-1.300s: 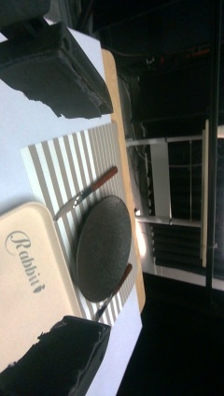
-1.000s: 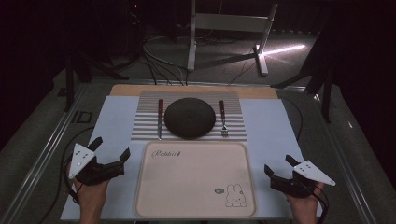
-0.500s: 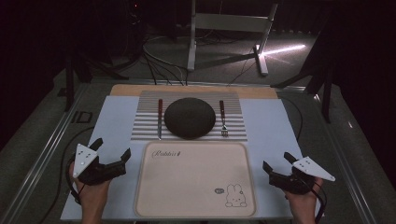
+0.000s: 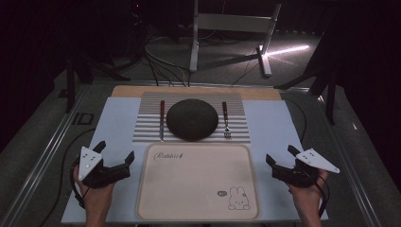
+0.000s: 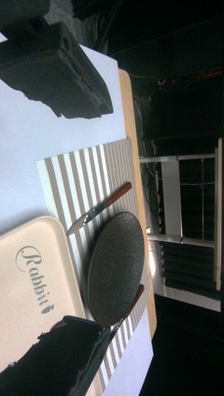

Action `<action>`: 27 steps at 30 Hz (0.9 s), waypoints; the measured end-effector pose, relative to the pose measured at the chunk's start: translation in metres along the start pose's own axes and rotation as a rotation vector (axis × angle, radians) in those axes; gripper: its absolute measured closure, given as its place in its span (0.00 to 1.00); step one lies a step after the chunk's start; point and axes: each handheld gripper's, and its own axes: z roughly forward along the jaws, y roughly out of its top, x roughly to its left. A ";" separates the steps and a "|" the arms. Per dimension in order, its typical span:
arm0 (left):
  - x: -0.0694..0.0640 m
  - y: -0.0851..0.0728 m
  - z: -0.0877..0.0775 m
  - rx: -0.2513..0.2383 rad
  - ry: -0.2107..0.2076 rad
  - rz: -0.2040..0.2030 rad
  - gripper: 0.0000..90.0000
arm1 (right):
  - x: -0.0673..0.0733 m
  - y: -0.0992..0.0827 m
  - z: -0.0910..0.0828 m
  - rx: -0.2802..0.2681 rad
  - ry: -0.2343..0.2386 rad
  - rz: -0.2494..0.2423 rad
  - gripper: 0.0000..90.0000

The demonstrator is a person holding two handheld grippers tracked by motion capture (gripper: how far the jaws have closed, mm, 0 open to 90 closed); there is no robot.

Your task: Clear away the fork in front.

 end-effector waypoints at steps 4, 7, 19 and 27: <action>0.000 0.000 0.000 -0.002 0.001 0.002 0.00 | 0.000 0.004 0.004 0.013 -0.003 -0.004 0.13; 0.000 0.000 0.000 -0.003 0.003 0.002 0.00 | 0.000 0.007 0.006 0.015 -0.003 -0.006 0.13; -0.004 -0.001 0.001 0.005 0.006 0.021 0.00 | 0.001 0.022 0.022 0.028 -0.017 0.004 0.13; -0.004 -0.001 0.001 0.005 0.007 0.023 0.00 | -0.001 0.032 0.031 0.027 -0.021 0.019 0.13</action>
